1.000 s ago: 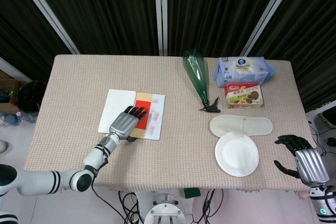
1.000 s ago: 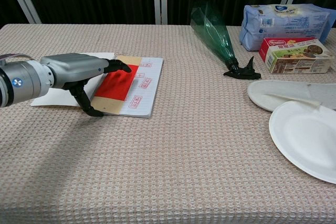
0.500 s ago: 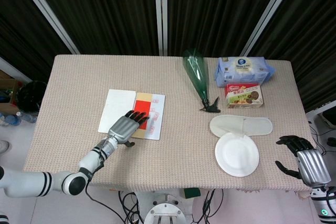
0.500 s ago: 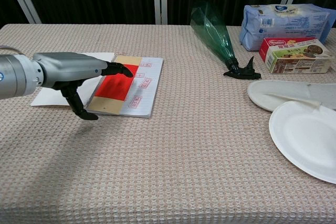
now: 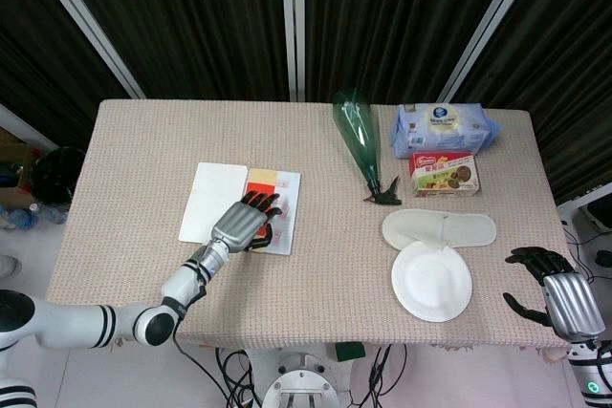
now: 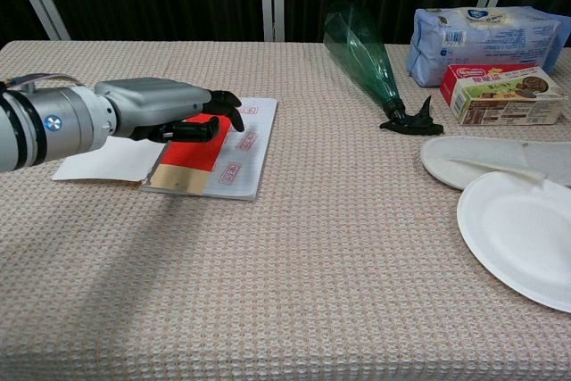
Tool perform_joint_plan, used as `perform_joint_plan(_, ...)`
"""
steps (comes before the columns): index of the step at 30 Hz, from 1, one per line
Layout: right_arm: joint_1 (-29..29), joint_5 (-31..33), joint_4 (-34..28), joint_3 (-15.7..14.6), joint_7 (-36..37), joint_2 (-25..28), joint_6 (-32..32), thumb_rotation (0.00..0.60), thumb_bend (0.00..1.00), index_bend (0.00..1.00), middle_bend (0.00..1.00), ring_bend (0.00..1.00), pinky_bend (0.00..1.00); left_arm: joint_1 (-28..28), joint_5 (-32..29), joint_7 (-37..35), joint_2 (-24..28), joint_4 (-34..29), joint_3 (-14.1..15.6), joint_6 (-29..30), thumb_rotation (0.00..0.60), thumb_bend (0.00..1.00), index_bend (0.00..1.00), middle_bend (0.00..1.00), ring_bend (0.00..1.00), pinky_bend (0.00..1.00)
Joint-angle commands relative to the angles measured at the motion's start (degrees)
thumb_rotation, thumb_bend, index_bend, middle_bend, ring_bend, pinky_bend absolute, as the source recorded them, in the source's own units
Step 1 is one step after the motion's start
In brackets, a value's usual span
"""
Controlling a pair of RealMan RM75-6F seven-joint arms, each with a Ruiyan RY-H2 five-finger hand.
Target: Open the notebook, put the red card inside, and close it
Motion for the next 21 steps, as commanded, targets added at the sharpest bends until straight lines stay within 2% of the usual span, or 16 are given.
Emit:
perform_joint_plan(1,0.0,0.04,0.13,0.02,0.14,-0.05,-0.02,0.6,0.17,0.36,0.27,0.21,0.27,-0.64,-1.3,1.55,-1.66,1.35,0.0,0.74,0.0,0.68,0.2,0.0,0.0,0.05)
perform_joint_plan(8,0.2,0.19,0.45,0.06,0.44,-0.24,-0.47,0.6,0.17,0.36,0.27,0.21,0.27,-0.77,-1.86,1.81,-2.67,1.9,-0.09,1.04,0.0,0.67,0.21,0.0,0.0,0.05)
perform_joint_plan(21,0.19,0.15,0.59,0.09,0.57,-0.31,-0.33,0.6,0.17,0.36,0.27,0.21,0.27,-1.77,-6.61,6.19,-3.42,2.67,1.02,1.73,0.0,0.67,0.23,0.0,0.0,0.05)
